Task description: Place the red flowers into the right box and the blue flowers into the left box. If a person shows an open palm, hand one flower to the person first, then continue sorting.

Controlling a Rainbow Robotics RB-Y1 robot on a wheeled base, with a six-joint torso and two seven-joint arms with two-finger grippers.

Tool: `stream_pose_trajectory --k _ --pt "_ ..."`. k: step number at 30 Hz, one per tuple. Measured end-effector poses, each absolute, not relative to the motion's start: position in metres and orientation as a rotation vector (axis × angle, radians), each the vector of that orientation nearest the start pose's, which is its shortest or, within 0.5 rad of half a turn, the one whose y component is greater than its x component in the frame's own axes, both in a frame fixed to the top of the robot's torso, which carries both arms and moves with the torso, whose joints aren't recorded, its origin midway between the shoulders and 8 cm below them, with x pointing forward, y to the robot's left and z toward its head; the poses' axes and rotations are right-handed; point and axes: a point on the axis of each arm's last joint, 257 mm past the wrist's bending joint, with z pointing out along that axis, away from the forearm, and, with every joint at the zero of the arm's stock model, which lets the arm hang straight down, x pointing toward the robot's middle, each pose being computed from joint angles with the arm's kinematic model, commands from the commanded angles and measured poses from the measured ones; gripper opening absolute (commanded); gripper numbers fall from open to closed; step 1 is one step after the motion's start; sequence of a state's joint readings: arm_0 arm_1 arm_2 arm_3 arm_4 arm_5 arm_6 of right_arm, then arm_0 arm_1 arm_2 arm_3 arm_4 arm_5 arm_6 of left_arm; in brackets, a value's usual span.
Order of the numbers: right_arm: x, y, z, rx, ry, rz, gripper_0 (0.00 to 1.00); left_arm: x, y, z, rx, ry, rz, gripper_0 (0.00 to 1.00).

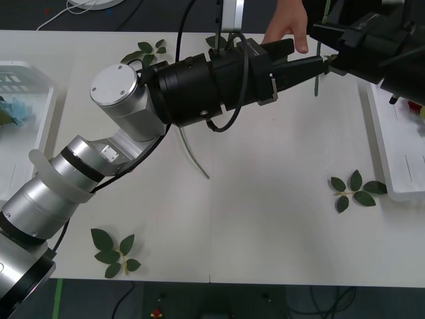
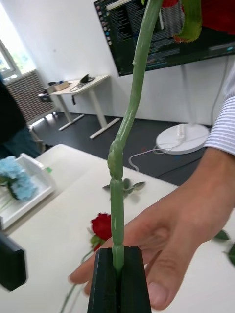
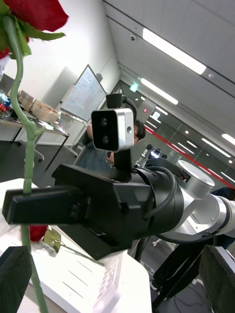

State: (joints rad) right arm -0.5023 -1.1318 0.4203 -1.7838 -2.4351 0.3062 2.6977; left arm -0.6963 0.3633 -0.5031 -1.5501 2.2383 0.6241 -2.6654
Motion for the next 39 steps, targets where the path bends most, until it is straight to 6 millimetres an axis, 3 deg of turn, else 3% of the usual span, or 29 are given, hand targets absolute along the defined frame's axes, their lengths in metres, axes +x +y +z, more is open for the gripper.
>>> stream_pose_trajectory --k 8,21,36,37,39 --pt "0.556 -0.169 0.034 -0.551 1.38 0.496 0.0 0.437 -0.122 0.027 0.784 1.21 -1.381 1.0" --pt "0.59 -0.171 0.049 -0.499 1.306 0.393 0.0 0.438 -0.12 0.026 0.785 1.212 -1.376 1.0" --pt "0.595 -0.171 0.053 -0.479 1.293 0.385 0.0 0.439 -0.12 0.026 0.785 1.213 -1.376 1.0" --pt "0.595 -0.171 0.053 -0.479 1.293 0.385 0.06 0.439 -0.12 0.026 0.785 1.213 -1.376 1.0" --pt "0.595 -0.171 0.053 -0.478 1.293 0.385 0.37 0.439 -0.12 0.026 0.785 1.213 -1.376 1.0"
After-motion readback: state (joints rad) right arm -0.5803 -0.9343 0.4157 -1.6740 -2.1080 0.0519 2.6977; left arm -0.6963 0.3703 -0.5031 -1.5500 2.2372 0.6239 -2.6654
